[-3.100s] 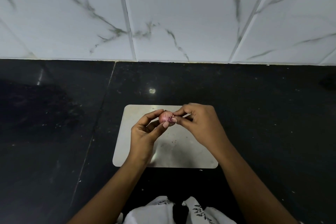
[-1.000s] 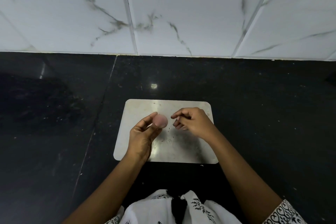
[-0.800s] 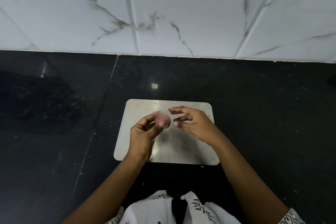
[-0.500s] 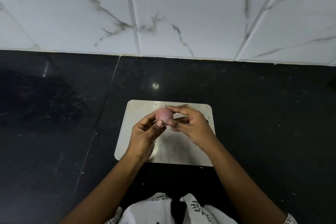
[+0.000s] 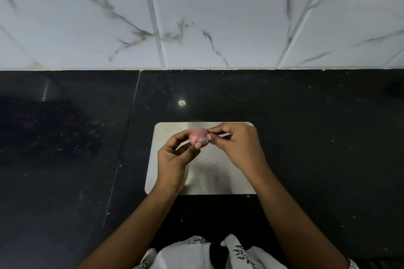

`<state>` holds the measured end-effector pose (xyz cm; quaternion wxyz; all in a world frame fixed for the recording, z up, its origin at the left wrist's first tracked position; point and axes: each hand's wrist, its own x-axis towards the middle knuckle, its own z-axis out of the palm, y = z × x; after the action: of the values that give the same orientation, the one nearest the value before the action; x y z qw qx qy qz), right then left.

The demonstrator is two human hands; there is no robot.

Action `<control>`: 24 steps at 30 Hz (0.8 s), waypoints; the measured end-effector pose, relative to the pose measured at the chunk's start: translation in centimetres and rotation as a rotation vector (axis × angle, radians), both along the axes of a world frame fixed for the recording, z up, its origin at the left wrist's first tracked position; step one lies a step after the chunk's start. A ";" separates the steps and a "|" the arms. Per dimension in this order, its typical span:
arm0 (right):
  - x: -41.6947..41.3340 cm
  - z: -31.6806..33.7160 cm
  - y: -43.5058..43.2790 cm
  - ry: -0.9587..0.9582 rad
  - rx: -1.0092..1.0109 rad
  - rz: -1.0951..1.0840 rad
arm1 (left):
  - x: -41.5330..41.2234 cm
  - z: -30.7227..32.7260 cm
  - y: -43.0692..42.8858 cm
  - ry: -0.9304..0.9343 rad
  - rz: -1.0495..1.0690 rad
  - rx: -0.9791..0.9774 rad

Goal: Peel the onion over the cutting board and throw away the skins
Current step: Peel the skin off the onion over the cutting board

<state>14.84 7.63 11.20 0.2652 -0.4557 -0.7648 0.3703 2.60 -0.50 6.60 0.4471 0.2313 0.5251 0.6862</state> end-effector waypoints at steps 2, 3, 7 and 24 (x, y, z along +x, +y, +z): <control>0.0 0.4 -0.2 -0.021 0.002 -0.020 | -0.2 0.1 -0.2 0.039 -0.007 0.004; -0.1 0.5 -0.4 -0.045 0.023 -0.028 | -0.2 0.2 -0.2 0.053 -0.012 0.005; -0.5 1.0 -1.4 -0.145 0.159 -0.026 | -0.5 0.3 -0.5 0.098 -0.045 0.001; -0.5 -1.0 1.6 -0.003 -0.256 -0.114 | -2.5 -1.3 -0.7 -0.228 -0.187 0.052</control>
<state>14.36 9.21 10.25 0.2242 -0.5290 -0.6847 0.4485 0.11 -1.22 5.28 0.5596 0.2114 0.4290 0.6768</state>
